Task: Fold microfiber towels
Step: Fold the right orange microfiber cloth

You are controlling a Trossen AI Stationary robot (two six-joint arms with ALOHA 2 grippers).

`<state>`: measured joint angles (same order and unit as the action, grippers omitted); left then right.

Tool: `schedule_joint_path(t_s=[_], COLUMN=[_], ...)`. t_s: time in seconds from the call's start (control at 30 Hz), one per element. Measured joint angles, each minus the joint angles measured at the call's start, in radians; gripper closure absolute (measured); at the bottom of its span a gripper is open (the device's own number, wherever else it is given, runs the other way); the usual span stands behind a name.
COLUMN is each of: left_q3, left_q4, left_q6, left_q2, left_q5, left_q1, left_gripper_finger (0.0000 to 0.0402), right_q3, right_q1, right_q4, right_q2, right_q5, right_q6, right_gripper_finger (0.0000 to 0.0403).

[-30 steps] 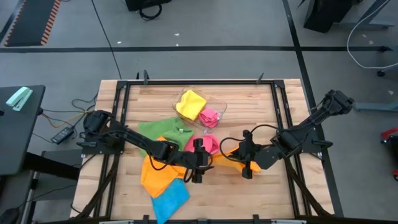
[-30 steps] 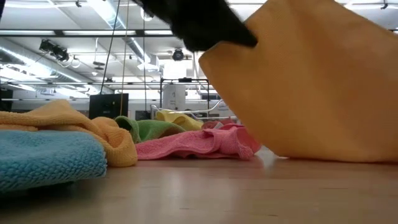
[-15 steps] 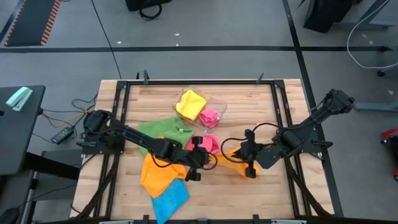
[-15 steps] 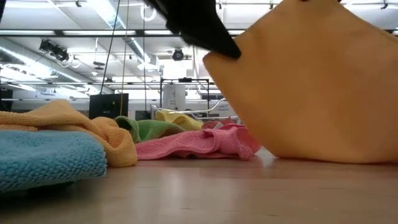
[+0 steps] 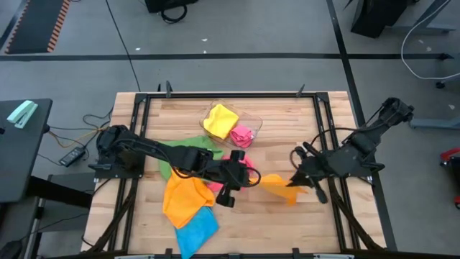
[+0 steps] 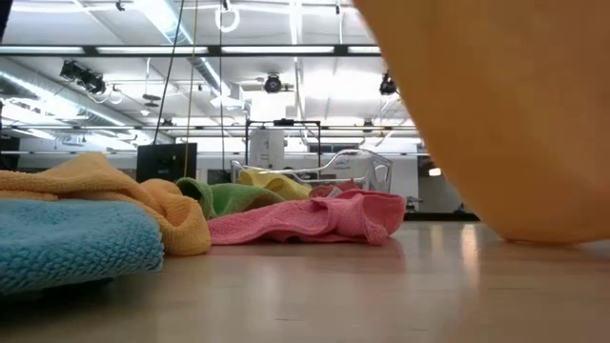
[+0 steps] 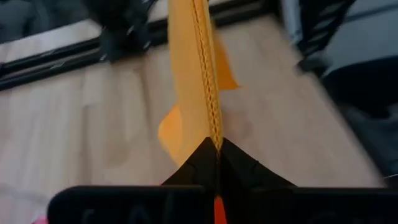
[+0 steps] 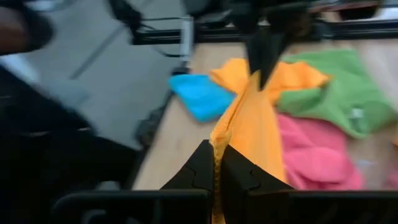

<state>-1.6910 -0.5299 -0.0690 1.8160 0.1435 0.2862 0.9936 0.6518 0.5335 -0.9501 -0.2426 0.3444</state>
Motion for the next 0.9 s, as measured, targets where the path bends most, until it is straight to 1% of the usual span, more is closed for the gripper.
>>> schedule_joint_path(t_s=[0.1, 0.13, 0.2, 0.27, 0.33, 0.4, 0.5, 0.57, 0.67, 0.73, 0.77, 0.83, 0.9], left_q3=[-0.026, -0.026, -0.025, -0.025, -0.024, -0.023, -0.042, -0.078, -0.123, -0.132, -0.134, -0.135, -0.129], left_q4=[0.010, 0.022, 0.040, 0.054, 0.056, 0.054, 0.055, 0.057, 0.084, 0.103, 0.102, 0.074, 0.026], left_q6=[0.015, 0.018, 0.007, -0.005, -0.025, -0.056, -0.113, -0.163, -0.255, -0.286, -0.291, -0.282, -0.258], left_q2=[-0.001, 0.002, 0.017, 0.036, 0.050, 0.052, 0.052, 0.052, 0.050, 0.050, 0.050, 0.050, 0.053], left_q5=[-0.126, -0.149, -0.162, -0.163, -0.146, -0.106, -0.066, -0.049, -0.028, -0.020, -0.019, -0.019, -0.021], left_q1=[-0.013, -0.017, -0.028, -0.050, -0.082, -0.121, -0.186, -0.226, -0.274, -0.293, -0.300, -0.305, -0.298], left_gripper_finger=[0.0389, 0.0391, 0.0393, 0.0391, 0.0382, 0.0376, 0.0384, 0.0391, 0.0392, 0.0383, 0.0377, 0.0369, 0.0370], right_q3=[0.000, 0.000, 0.000, 0.000, 0.000, 0.000, 0.000, 0.000, 0.000, 0.000, 0.000, 0.000, 0.001], right_q1=[-0.001, -0.001, 0.000, -0.008, -0.028, -0.055, -0.107, -0.142, -0.195, -0.219, -0.226, -0.235, -0.238], right_q4=[0.000, 0.004, 0.048, 0.130, 0.238, 0.332, 0.422, 0.449, 0.450, 0.436, 0.428, 0.416, 0.409], right_q2=[0.024, 0.025, 0.025, 0.023, 0.023, 0.029, 0.054, 0.074, 0.106, 0.120, 0.124, 0.128, 0.118], right_q5=[0.075, 0.090, 0.101, 0.089, 0.026, -0.057, -0.203, -0.311, -0.497, -0.612, -0.648, -0.652, -0.582], right_q6=[0.028, 0.035, 0.036, 0.018, -0.016, -0.058, -0.149, -0.227, -0.384, -0.490, -0.536, -0.594, -0.604], right_gripper_finger=[0.0388, 0.0388, 0.0388, 0.0388, 0.0388, 0.0388, 0.0388, 0.0388, 0.0388, 0.0388, 0.0388, 0.0388, 0.0388])
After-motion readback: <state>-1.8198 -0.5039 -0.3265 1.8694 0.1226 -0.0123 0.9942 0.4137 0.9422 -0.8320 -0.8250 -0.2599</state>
